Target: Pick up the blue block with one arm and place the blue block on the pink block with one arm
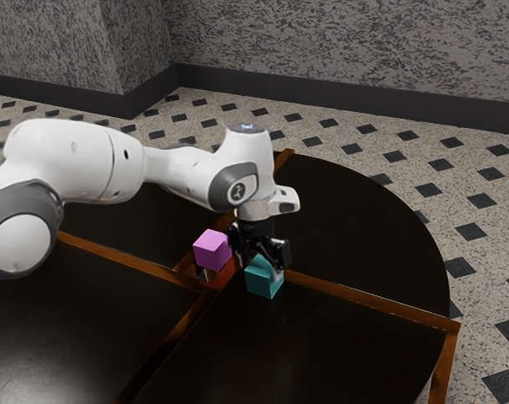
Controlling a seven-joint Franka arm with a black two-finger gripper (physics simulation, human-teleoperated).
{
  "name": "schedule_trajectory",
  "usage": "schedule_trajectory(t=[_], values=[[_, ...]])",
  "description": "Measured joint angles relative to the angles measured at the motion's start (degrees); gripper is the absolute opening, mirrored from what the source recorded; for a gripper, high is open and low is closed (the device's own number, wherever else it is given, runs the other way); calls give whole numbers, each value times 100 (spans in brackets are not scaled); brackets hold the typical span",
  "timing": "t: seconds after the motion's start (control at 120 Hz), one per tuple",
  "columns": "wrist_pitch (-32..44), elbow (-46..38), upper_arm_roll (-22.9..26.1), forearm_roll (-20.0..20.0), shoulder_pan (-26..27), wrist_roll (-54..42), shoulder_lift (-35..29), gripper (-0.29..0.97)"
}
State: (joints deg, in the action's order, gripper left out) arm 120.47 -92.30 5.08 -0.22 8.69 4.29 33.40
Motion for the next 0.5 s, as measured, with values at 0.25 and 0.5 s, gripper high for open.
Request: schedule_trajectory(t=[0.25,0.5], values=[[2,94,-64,-3,33,5,152,68],[2,118,-77,-10,54,7,213,68]])
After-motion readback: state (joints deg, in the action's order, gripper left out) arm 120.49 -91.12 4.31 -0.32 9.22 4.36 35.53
